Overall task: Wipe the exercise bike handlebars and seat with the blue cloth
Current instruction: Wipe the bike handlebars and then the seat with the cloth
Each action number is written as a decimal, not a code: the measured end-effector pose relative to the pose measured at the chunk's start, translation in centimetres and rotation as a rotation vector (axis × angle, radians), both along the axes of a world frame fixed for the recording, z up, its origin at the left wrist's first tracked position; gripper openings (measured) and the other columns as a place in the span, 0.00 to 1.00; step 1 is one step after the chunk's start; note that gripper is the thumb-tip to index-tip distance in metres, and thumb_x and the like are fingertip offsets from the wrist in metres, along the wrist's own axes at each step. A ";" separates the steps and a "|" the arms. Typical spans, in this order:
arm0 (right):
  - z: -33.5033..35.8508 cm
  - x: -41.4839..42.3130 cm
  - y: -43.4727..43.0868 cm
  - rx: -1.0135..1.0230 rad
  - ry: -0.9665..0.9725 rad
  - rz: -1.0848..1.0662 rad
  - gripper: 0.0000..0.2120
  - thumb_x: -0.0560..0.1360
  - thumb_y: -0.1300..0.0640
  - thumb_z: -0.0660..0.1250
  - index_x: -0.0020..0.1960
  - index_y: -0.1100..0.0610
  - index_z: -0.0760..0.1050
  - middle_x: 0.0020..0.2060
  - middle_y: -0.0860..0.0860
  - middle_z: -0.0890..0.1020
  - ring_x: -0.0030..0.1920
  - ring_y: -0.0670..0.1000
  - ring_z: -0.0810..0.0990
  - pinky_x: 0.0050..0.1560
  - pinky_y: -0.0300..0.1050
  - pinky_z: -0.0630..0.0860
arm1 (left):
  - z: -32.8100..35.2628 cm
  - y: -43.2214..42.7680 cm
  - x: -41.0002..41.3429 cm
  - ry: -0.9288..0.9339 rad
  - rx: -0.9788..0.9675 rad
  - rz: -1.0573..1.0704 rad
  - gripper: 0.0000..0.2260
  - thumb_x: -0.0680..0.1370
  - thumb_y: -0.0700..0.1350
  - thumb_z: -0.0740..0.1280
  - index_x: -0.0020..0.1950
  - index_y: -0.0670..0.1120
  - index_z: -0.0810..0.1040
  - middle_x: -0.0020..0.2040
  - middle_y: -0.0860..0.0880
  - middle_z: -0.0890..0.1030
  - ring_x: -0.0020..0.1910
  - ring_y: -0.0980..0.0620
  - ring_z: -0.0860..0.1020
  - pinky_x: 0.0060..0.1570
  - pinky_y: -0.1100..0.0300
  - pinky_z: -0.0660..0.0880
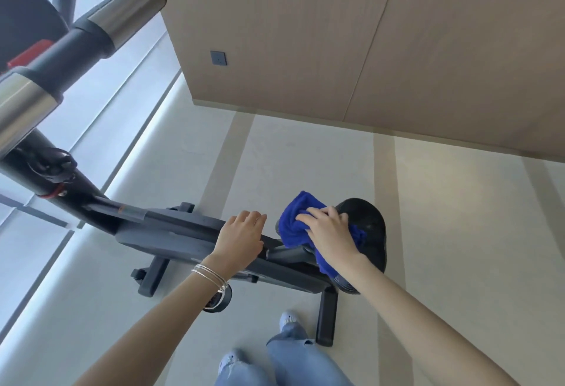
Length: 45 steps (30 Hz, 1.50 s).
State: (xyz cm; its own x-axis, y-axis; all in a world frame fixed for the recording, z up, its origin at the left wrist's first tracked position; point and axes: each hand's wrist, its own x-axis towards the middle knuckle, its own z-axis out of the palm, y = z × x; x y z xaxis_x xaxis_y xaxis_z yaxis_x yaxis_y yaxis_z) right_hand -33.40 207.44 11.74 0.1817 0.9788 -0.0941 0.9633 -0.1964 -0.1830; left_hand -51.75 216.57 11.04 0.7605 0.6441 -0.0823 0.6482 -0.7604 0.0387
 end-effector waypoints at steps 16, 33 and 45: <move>-1.2 3.0 -4.7 0.183 -0.184 -0.110 0.15 0.69 0.39 0.61 0.53 0.41 0.75 0.55 0.43 0.79 0.57 0.53 0.75 0.51 0.54 0.64 | -0.8 0.0 5.6 -0.063 -0.039 -0.221 0.34 0.52 0.54 0.81 0.55 0.42 0.79 0.44 0.49 0.83 0.40 0.49 0.82 0.39 0.58 0.80; -1.6 7.7 -5.2 0.326 -0.124 0.027 0.12 0.68 0.48 0.64 0.51 0.45 0.76 0.48 0.47 0.81 0.44 0.54 0.77 0.40 0.49 0.75 | -0.7 0.2 7.4 0.024 -0.155 -0.182 0.24 0.68 0.49 0.73 0.61 0.44 0.74 0.53 0.46 0.79 0.49 0.44 0.78 0.51 0.52 0.74; -1.1 11.5 -7.6 0.253 0.194 -0.405 0.14 0.69 0.54 0.73 0.55 0.50 0.79 0.50 0.52 0.78 0.48 0.57 0.73 0.48 0.53 0.76 | -0.9 0.0 7.0 -0.029 -0.121 -0.159 0.28 0.51 0.49 0.81 0.49 0.46 0.80 0.38 0.50 0.81 0.33 0.49 0.79 0.34 0.57 0.78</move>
